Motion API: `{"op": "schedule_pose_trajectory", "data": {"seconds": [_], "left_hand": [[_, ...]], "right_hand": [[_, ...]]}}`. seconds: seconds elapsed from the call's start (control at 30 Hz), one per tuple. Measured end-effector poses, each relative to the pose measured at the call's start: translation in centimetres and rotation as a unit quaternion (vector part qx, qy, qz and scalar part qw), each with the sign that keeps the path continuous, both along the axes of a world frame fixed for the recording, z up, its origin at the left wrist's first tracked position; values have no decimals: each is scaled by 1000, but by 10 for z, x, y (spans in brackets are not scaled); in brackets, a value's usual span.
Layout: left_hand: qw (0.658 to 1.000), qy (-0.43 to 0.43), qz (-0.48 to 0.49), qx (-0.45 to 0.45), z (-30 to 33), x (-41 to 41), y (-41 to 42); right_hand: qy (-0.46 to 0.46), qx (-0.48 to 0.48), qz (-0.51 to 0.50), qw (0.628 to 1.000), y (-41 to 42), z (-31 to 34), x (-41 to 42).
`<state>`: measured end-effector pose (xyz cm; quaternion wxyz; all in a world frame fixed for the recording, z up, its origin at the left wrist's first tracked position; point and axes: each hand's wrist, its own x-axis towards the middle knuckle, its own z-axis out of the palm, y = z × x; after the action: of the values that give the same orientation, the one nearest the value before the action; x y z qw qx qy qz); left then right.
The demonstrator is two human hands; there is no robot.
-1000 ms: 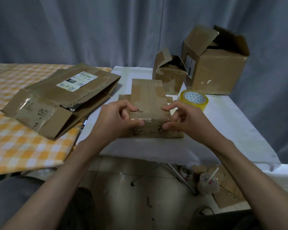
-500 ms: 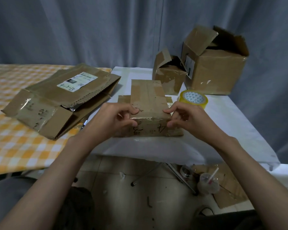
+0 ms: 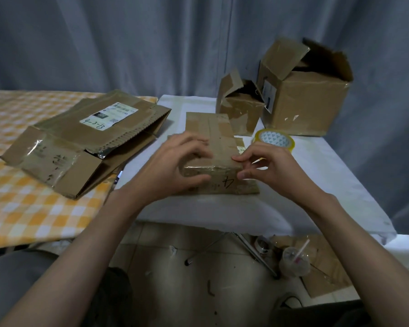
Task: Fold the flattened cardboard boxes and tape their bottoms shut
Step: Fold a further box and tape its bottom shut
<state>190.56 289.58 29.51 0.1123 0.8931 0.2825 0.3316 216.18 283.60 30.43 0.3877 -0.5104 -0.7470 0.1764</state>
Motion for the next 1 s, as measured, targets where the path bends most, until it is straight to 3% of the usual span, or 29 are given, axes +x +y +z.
{"op": "schedule_pose_trajectory", "data": {"seconds": [0.13,0.37,0.5,0.7,1.0], "left_hand": [[999,-5,-34,-27,-13,30,-1],[996,-39,15,80,-34,42,-2],[998,-42,15,-37,-18,29,-3],[995,-2,9,-103,17,-23,6],[995,-58,9,-84,10,-14,6]], "right_hand": [[49,-30,-6,998,0,0,0],[113,-103,-12,988,2,-3,-1],[94,-110,-13,989,4,1,0],[111,-74,-30,991,7,2,9],[102,-65,-45,992,7,1,12]]}}
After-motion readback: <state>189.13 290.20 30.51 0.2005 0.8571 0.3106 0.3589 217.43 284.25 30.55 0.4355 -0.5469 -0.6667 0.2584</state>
